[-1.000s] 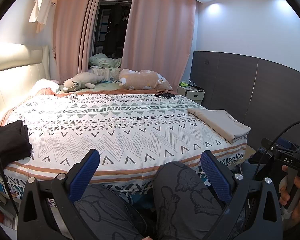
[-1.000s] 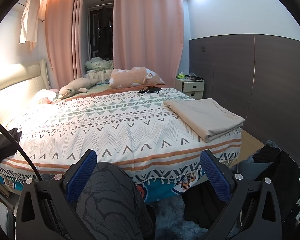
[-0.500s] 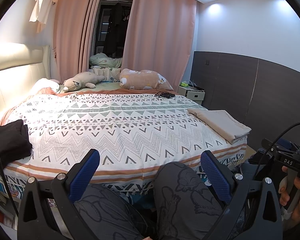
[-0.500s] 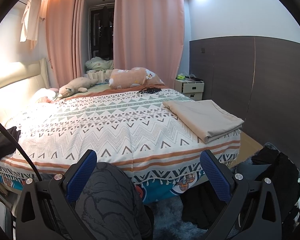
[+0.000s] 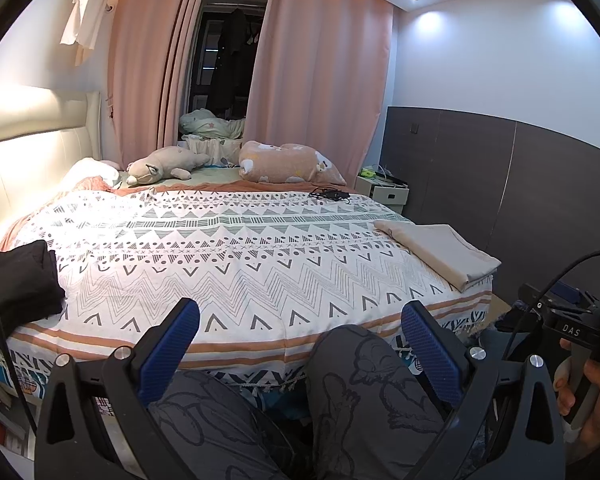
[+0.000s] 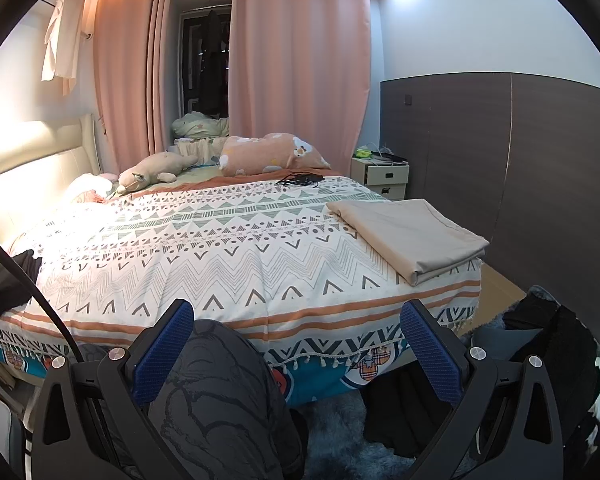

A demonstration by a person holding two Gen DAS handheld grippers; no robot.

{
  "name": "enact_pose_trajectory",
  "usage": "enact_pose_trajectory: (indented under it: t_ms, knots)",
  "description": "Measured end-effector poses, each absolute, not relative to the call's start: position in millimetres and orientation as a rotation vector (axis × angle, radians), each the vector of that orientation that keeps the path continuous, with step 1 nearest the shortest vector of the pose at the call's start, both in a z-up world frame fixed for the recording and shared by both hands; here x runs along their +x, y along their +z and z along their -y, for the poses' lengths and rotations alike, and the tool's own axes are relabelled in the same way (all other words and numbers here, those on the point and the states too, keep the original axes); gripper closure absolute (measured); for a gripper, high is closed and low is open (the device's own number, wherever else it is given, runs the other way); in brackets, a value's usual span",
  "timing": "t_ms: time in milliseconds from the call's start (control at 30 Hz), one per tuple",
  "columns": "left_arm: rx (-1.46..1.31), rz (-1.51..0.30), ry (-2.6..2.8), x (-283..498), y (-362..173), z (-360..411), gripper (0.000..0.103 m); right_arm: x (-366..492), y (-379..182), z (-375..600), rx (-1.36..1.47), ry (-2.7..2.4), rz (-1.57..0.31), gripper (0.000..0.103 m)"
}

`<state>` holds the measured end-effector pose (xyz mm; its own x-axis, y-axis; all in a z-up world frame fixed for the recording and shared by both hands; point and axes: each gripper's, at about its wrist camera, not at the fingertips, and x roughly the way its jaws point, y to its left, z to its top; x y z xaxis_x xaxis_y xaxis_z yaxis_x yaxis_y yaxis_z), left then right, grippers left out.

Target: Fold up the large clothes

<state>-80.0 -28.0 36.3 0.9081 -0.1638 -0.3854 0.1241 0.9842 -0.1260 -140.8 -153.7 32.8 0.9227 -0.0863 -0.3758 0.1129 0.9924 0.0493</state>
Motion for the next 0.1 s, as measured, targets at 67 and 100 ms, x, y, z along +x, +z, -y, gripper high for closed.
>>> enact_pose_trajectory:
  t_ms: [67, 100]
  knots:
    - [-0.100, -0.400, -0.144, -81.8, 36.4, 27.1, 0.000, -141.0, 32.3, 154.0, 0.071, -0.099, -0.384, 0.000]
    - [-0.102, -0.397, -0.141, -82.5, 36.5, 26.2, 0.000, -141.3, 32.0, 153.7, 0.071, -0.097, -0.385, 0.000]
